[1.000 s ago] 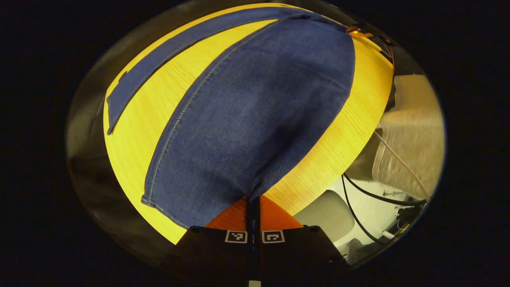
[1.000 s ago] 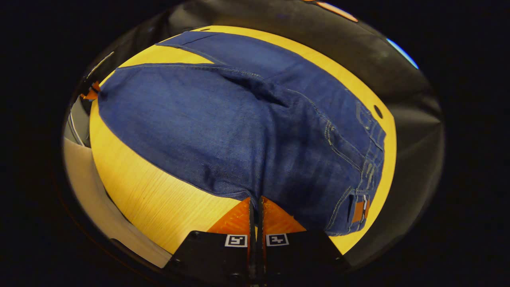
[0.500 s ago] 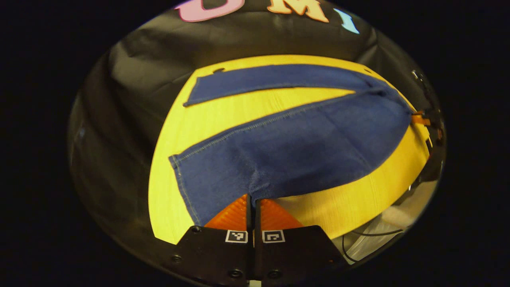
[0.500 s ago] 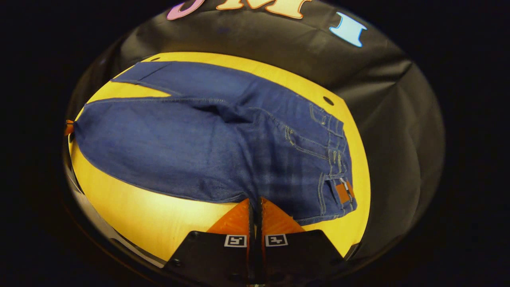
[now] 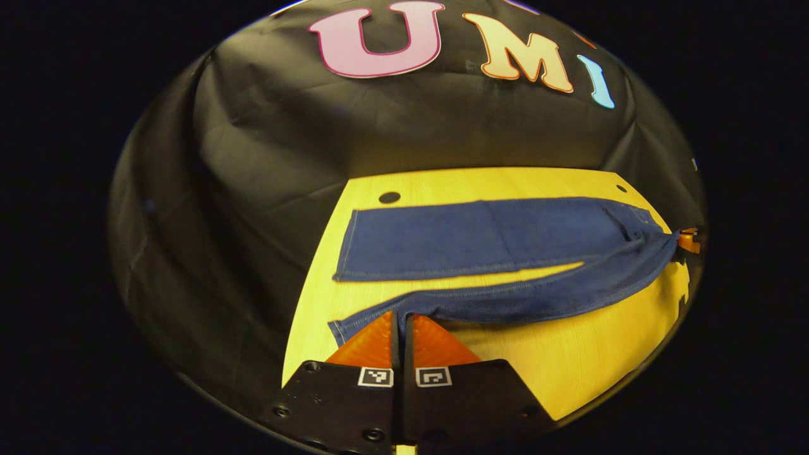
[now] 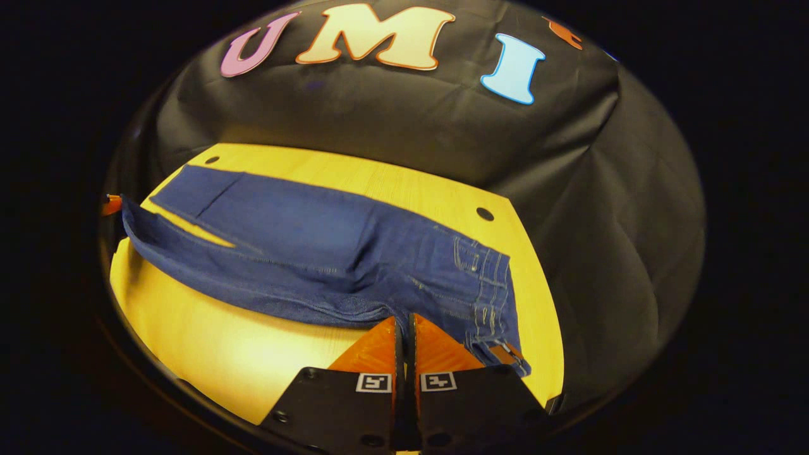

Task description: Grasp the waist and the cuffs of the jeans and fold them to make the two legs overlap; first hold the waist and fold one-third of the jeans toward the cuffs, then hold the cuffs and fold the remaining one-third in the same direction to finish folding.

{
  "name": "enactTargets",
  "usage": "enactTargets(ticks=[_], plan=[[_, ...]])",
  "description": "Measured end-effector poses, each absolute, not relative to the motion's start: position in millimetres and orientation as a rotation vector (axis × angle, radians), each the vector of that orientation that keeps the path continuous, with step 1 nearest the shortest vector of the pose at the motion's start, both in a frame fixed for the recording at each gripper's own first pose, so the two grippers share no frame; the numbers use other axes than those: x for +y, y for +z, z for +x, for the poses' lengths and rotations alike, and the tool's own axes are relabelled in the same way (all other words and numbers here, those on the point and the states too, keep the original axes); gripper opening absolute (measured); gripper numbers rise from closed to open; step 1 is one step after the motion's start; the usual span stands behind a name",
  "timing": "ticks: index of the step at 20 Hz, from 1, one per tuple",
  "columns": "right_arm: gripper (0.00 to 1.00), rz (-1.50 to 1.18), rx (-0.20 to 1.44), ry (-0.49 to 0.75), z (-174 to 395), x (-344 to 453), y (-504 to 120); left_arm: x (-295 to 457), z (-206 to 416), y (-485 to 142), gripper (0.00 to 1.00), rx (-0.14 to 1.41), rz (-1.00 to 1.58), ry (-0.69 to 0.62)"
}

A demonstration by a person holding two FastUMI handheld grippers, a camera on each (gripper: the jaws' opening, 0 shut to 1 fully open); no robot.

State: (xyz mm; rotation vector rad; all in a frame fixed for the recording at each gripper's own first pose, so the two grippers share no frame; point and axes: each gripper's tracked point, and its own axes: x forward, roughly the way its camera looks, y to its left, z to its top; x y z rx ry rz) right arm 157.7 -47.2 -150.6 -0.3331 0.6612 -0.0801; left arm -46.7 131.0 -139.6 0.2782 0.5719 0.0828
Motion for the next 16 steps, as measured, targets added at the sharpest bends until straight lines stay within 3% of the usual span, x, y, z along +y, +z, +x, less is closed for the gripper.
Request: enactTargets(ticks=[10, 16], plan=[[0.02, -0.29, 0.625, -0.096, 315.9, -48.1, -171.3, 134.0, -47.3, -143.3, 0.0, 0.582, 0.379, 0.159], [0.02, -0.027, 0.652, -0.084, 375.1, -49.5, -187.3, 132.4, -46.7, -139.1, 0.0, 0.604, 0.438, 0.193]])
